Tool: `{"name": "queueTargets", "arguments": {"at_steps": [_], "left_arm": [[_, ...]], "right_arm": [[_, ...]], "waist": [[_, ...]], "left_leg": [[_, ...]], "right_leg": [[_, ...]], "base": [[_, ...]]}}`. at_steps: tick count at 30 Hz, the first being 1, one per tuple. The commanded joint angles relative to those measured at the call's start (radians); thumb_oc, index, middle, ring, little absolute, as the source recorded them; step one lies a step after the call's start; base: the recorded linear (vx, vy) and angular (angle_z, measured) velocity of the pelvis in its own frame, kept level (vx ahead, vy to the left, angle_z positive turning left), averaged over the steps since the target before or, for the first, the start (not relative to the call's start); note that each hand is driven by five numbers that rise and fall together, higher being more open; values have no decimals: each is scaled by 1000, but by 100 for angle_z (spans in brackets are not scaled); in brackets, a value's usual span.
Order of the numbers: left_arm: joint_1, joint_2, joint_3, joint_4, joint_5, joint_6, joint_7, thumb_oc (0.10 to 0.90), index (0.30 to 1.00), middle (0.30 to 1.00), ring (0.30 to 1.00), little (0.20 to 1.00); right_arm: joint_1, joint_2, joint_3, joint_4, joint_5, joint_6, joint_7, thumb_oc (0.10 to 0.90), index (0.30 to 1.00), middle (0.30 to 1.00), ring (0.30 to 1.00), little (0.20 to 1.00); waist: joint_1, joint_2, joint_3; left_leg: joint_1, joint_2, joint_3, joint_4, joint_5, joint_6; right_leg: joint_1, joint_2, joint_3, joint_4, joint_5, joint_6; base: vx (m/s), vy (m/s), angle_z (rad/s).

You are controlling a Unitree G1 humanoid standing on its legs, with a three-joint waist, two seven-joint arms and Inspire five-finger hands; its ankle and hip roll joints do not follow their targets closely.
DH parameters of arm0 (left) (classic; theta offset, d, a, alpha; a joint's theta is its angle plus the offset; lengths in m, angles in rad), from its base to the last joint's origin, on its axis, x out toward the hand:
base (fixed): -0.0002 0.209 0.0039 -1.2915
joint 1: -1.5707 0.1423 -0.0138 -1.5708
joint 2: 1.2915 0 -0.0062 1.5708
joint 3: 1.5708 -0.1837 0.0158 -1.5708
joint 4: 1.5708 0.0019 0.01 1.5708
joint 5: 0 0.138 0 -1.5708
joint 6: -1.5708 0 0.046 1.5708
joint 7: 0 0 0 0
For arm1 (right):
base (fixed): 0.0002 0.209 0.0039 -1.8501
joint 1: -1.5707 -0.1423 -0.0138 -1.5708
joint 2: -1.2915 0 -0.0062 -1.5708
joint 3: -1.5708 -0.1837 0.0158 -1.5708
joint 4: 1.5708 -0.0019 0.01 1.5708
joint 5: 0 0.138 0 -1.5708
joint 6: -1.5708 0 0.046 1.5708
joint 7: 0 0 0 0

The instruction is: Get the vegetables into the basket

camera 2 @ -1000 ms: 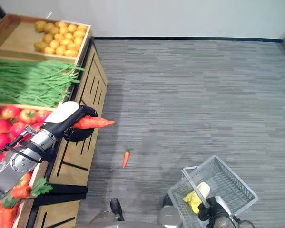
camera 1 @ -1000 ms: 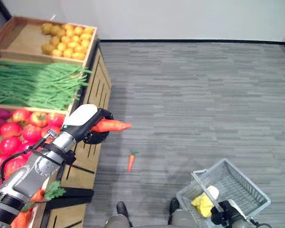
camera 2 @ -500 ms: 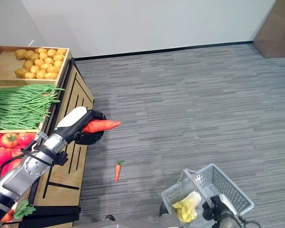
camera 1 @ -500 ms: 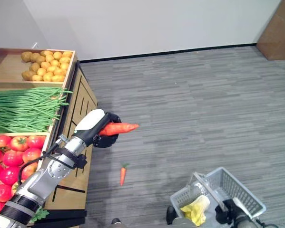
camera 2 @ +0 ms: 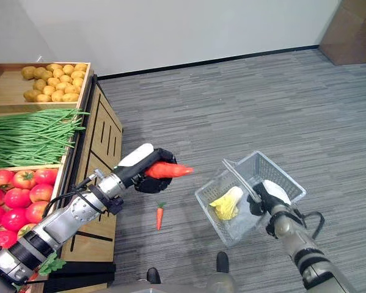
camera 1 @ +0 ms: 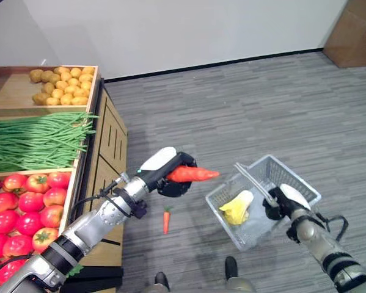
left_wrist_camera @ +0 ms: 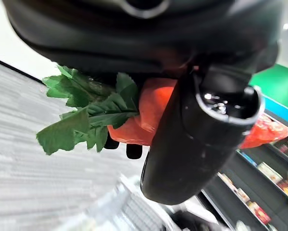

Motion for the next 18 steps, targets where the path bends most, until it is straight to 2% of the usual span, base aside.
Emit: {"name": "queueTargets", "arguments": {"at_steps": [1, 3, 6, 8, 10, 17, 18], "left_arm": [[-190, 3, -48, -48, -59, -84, 11, 400, 300, 300, 300, 300], [-217, 7, -82, -51, -43, -89, -1, 400, 300, 300, 300, 300], [-280, 4, -187, -27, -25, -95, -34, 400, 300, 300, 300, 300], [-289, -2, -205, -6, -12, -95, -39, 400, 300, 300, 300, 300], [-319, -25, -245, 73, 70, -87, -34, 400, 300, 300, 300, 300], [-341, -96, -279, 255, 231, -63, -17, 400, 300, 300, 300, 300], [-338, -119, -273, 337, 312, -41, 15, 400, 300, 300, 300, 300]], "right_arm": [[-220, -21, 21, -71, -1, -77, -94, 400, 300, 300, 300, 300], [-246, -19, 38, -83, -1, -80, -95, 400, 300, 300, 300, 300], [-321, -6, 88, -126, 18, -94, -90, 400, 300, 300, 300, 300], [-337, -2, 100, -138, 24, -98, -88, 400, 300, 300, 300, 300], [-379, 24, 119, -176, 57, -104, -78, 400, 300, 300, 300, 300], [-406, 51, 131, -296, 115, -117, -50, 400, 300, 300, 300, 300], [-396, 70, 118, -366, 160, -130, -44, 400, 300, 300, 300, 300]], "waist": [[13, -67, -61], [13, -68, -63], [11, -70, -71], [10, -70, -72], [9, -69, -77], [-1, -65, -86], [-8, -64, -89]], "left_leg": [[-23, 17, -18, 2, 21, -17], [-22, 17, -18, 2, 21, -17], [-15, 17, -14, 2, 18, -19], [-13, 17, -12, 2, 19, -20], [-10, 22, -9, 2, 21, -22], [-6, 27, -7, 2, 24, -26], [-4, 28, -1, 2, 24, -26]], "right_leg": [[48, -30, -78, -1, -28, 78], [49, -30, -77, -1, -28, 78], [53, -29, -75, -1, -29, 80], [53, -28, -75, -1, -29, 80], [56, -25, -76, -1, -29, 79], [60, -20, -75, -1, -32, 77], [60, -19, -73, -1, -31, 78]], "base": [[0, 0, 0], [0, 0, 0], [0, 0, 0], [3, 0, -3], [15, -18, -7], [9, -6, -3], [0, 0, 0]]}}
